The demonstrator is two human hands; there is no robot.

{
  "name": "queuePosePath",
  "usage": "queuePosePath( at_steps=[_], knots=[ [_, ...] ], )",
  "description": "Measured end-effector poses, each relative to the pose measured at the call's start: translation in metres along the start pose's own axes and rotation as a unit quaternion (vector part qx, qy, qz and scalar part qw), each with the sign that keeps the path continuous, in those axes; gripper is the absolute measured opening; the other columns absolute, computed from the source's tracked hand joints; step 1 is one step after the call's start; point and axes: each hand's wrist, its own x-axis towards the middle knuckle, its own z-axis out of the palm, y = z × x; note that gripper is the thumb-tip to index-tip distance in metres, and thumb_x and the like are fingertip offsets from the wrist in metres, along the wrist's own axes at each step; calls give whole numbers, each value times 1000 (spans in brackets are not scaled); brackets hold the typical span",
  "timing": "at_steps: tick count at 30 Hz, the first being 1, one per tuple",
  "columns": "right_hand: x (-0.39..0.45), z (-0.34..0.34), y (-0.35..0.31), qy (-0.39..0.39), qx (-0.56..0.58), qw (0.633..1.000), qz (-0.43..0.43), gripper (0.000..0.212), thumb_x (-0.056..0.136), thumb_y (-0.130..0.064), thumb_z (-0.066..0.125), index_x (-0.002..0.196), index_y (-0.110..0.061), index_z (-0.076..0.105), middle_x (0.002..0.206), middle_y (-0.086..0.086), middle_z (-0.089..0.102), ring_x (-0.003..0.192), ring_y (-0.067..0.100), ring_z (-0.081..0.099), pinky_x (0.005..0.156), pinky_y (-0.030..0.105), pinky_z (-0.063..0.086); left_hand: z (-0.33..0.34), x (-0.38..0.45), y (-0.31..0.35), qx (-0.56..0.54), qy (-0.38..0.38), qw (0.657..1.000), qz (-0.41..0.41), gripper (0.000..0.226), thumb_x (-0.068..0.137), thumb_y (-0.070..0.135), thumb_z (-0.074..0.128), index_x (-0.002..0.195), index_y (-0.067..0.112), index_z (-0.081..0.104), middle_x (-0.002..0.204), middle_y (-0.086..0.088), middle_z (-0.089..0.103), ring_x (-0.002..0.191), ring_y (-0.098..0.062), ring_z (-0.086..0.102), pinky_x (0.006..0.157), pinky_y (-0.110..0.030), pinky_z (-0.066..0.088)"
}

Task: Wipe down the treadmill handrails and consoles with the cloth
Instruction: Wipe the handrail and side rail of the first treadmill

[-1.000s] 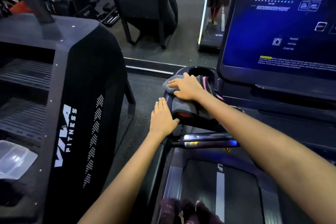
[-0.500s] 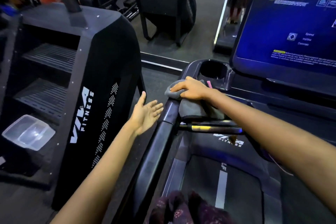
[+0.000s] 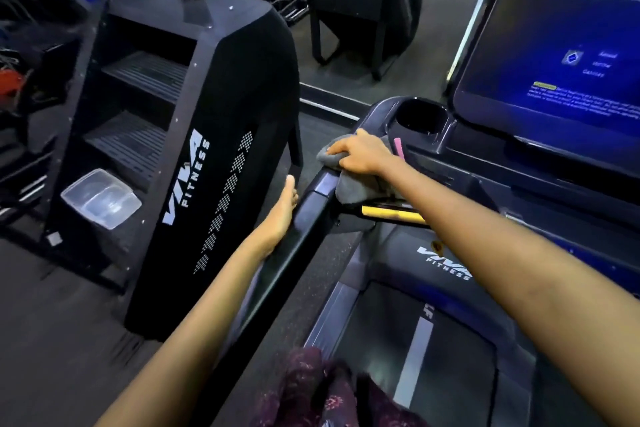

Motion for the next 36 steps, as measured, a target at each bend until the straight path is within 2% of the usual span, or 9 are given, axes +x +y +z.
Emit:
queuePosePath(
  at_steps=[3, 6, 8, 12, 19, 25, 28, 33, 36],
  knots=[
    [-13, 8, -18, 13, -68, 997, -40, 46, 87, -19, 46, 128, -39, 53, 137, -7, 51, 111, 28, 42, 90, 40, 38, 7, -29, -23, 289, 76, 954, 36, 73, 96, 50, 38, 146, 0, 21, 154, -14, 25, 141, -23, 27, 109, -28, 23],
    [-29, 12, -27, 14, -93, 989, -114, 47, 87, -19, 48, 130, -39, 52, 135, -6, 52, 107, 27, 44, 87, 39, 41, 19, -59, -62, 576, 142, 804, 39, 90, 91, 59, 41, 150, 2, 3, 158, -15, 8, 145, -27, 14, 113, -41, 21],
    [-27, 9, -28, 15, -81, 992, -92, 47, 87, -19, 47, 129, -39, 53, 133, -5, 54, 108, 27, 44, 88, 40, 39, 29, -78, -79, 617, 196, 760, 55, 92, 89, 57, 45, 150, 3, 3, 158, -15, 8, 144, -29, 15, 112, -47, 22],
    [-28, 14, -43, 57, -103, 993, -7, 34, 82, -18, 47, 110, -27, 63, 116, 1, 61, 105, 28, 43, 82, 39, 35, 30, -95, -106, 636, 272, 716, 94, 93, 71, 46, 72, 142, -2, 35, 146, -19, 38, 130, -34, 44, 97, -54, 41],
    [-65, 41, -81, 83, -108, 979, -153, 33, 81, -18, 47, 110, -24, 61, 113, -7, 61, 101, 26, 42, 67, 33, 29, 32, -94, -107, 674, 263, 689, 53, 102, 64, 47, 76, 139, -5, 30, 140, -21, 45, 122, -36, 49, 93, -52, 44],
    [-50, 38, -85, 87, -124, 986, -71, 29, 83, -23, 46, 106, -23, 64, 116, -4, 60, 103, 27, 44, 71, 35, 30, 34, -99, -104, 677, 257, 688, 50, 105, 65, 48, 74, 140, -4, 23, 142, -20, 43, 124, -36, 48, 96, -51, 44],
    [-67, 48, -94, 99, -101, 984, -104, 32, 82, -20, 45, 108, -23, 64, 118, -8, 59, 100, 27, 42, 69, 34, 29, 35, -100, -102, 676, 251, 691, 48, 109, 60, 47, 76, 140, -4, 21, 143, -21, 42, 126, -37, 46, 97, -51, 43],
    [-68, 45, -87, 76, -72, 981, -160, 37, 85, -20, 45, 119, -25, 60, 129, -8, 55, 100, 27, 44, 70, 34, 38, 37, -106, -94, 684, 225, 693, 32, 106, 76, 44, 63, 148, -4, 2, 155, -22, 13, 141, -37, 22, 112, -49, 24],
    [-59, 42, -92, 81, -86, 987, -111, 33, 84, -21, 46, 112, -24, 64, 121, -5, 59, 99, 27, 45, 70, 34, 38, 31, -113, -91, 645, 214, 733, 47, 101, 84, 44, 58, 148, -2, -5, 157, -19, 0, 145, -32, 6, 118, -44, 11]
  ],
)
